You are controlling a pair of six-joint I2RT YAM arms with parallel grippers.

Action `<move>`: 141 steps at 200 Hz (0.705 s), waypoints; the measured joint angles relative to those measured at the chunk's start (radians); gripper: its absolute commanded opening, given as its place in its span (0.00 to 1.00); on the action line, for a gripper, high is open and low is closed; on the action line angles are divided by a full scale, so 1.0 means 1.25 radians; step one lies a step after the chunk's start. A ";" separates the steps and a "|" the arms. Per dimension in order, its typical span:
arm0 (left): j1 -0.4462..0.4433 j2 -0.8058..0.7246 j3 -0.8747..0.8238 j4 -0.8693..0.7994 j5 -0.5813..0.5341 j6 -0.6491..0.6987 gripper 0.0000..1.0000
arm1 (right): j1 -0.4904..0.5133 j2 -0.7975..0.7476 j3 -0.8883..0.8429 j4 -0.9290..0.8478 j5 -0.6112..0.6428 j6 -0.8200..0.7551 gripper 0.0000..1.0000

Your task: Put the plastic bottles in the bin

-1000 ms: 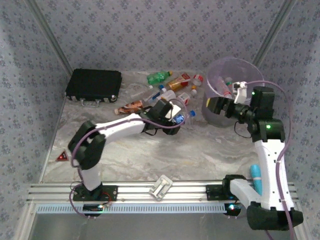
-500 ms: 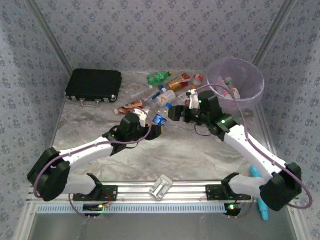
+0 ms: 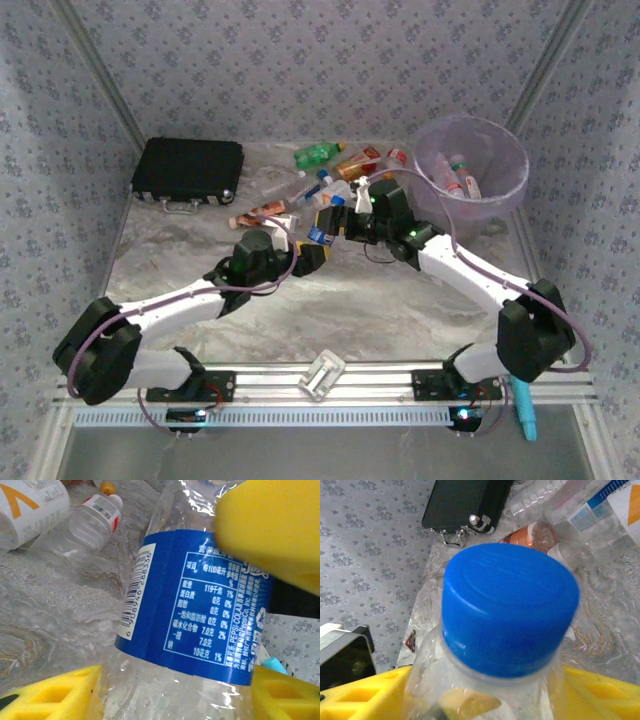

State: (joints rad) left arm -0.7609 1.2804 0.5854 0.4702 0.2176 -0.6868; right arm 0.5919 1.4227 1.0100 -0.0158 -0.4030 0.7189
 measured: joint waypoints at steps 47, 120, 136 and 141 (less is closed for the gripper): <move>0.001 0.020 0.010 0.004 0.011 0.000 0.51 | 0.000 0.014 0.009 0.000 -0.003 0.005 0.60; 0.001 0.015 0.039 -0.026 0.018 0.019 1.00 | -0.004 0.014 0.116 -0.131 0.047 -0.082 0.56; 0.001 -0.006 0.041 -0.055 0.014 0.030 1.00 | -0.019 0.012 0.189 -0.198 0.081 -0.139 0.55; 0.001 -0.016 0.041 -0.065 0.013 0.034 1.00 | -0.025 0.011 0.212 -0.217 0.090 -0.156 0.54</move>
State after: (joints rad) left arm -0.7593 1.2610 0.6369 0.3893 0.2333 -0.6449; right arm 0.5602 1.4364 1.2755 -0.2867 -0.2901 0.5240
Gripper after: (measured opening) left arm 0.997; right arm 0.561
